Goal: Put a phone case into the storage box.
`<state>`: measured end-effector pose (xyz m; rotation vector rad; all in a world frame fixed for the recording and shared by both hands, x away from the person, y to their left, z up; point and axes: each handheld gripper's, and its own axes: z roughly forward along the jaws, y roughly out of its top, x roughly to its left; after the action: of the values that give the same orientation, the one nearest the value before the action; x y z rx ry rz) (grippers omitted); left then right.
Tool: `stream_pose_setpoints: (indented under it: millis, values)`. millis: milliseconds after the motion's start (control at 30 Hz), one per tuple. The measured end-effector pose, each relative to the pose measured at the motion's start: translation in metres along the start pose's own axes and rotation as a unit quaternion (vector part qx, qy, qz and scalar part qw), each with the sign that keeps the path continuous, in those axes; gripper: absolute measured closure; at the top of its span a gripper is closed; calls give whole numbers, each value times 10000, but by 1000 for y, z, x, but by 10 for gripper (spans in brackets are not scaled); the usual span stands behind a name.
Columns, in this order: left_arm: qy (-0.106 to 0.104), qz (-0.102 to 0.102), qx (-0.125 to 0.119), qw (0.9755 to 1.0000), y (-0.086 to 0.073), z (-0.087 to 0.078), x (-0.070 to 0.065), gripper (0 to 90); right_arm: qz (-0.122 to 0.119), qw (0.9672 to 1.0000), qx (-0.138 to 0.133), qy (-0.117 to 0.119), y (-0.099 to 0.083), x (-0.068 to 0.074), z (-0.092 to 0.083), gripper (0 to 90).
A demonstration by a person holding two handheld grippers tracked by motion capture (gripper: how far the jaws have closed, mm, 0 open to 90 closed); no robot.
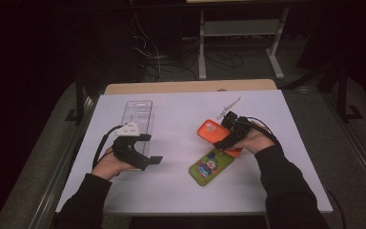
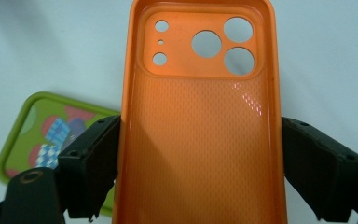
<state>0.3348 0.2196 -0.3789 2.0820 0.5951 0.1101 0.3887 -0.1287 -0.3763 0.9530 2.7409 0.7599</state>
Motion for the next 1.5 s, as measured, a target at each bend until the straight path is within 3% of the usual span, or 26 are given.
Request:
stream_pose_setpoints:
  millis: [400,533,633,800,1000,1267,1400,1500]
  values:
    - [-420,474,103,9979,39,22,-1,0,-558,9981,-39,275,-13,11,-8,152]
    - [-567,643,220,9961,51,33,-1,0,-728,9967,-76,344,-17,11,-9,152]
    - [-566,820,351,9944,59,41,0,0,-814,9956,-62,456,-19,14,-8,152]
    - [-675,927,298,9930,67,49,-5,0,-1021,9930,-68,591,-17,20,-6,152]
    - [-892,1105,361,9892,69,55,-17,0,-1334,9883,-36,734,-15,31,-3,152]
    - [-1232,1358,454,9820,71,60,-29,0,-1642,9807,-33,1063,-14,40,-3,152]
    - [-1336,1433,571,9790,70,66,-33,0,-1808,9763,-11,1188,-12,45,-2,152]
    - [-1446,1516,697,9753,68,72,-36,0,-1897,9741,59,1229,-11,49,-1,152]
